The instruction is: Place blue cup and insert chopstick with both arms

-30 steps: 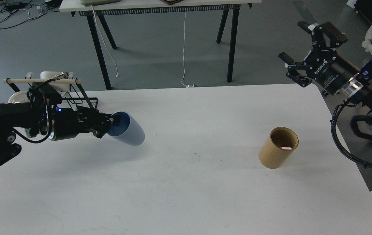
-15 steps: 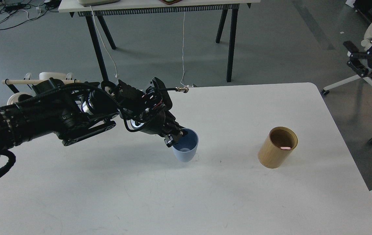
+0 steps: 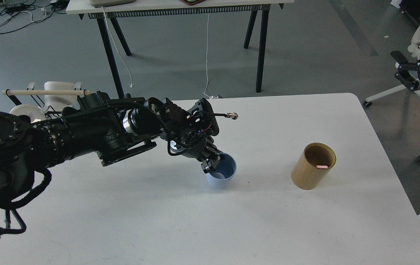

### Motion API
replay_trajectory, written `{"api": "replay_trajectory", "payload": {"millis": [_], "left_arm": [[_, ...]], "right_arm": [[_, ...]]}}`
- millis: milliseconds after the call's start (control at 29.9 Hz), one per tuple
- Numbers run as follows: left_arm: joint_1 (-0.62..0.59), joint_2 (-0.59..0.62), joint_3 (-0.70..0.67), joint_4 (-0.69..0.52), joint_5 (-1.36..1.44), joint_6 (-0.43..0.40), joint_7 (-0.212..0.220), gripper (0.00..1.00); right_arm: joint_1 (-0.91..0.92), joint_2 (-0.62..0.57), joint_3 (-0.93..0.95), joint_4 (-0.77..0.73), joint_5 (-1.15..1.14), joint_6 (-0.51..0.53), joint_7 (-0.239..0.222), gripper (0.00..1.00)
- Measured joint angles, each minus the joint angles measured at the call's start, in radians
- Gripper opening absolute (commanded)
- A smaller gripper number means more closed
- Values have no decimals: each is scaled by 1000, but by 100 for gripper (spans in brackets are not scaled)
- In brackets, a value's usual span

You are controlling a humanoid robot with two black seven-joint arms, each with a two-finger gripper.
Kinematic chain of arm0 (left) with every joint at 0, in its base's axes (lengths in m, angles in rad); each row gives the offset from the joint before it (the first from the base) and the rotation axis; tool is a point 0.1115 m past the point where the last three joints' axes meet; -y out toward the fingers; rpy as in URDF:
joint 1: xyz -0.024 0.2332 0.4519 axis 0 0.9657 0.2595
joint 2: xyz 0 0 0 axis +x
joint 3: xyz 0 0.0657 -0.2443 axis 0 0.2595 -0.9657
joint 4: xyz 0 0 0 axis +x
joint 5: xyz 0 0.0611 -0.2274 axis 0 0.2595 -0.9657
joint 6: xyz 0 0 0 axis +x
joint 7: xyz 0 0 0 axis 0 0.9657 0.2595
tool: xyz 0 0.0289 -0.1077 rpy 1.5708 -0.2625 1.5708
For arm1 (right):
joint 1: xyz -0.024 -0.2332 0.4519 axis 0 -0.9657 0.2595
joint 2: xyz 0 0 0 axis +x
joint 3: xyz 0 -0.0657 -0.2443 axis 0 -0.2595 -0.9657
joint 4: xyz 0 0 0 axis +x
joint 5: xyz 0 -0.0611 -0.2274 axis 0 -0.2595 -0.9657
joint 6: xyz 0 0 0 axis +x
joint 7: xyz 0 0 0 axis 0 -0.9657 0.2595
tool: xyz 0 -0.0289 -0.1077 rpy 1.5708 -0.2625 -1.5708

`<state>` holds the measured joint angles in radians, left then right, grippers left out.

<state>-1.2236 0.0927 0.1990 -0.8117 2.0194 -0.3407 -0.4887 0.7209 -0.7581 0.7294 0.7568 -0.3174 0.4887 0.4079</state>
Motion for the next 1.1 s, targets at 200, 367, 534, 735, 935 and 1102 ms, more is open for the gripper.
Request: {"api": "replay_trajectory", "payload": {"millis": [200,367,534,735,935,1102], "left_arm": [[12,-6,-4,8,-6,0,0,14],[13,-3,-10,7,-28,-1,0,20],[15,-4,-10,6,-64,-1,0,33],[16,8,-19,7,-154,5,0,57],[47,68,-100,10,-407,12,0,61],[139,91,-294,6,-549,15,0,61]], "right_arm": [[0,2,-2,2,0,0,0,99],[-9,3,-4,6,0,0,0,99],[-16,3,-3,8,0,0,0,99],[-17,3,1,11,2,0,-2,99],[-3,-5,7,6,45,0,-8,99],[10,-5,37,11,53,0,-1,99]]}}
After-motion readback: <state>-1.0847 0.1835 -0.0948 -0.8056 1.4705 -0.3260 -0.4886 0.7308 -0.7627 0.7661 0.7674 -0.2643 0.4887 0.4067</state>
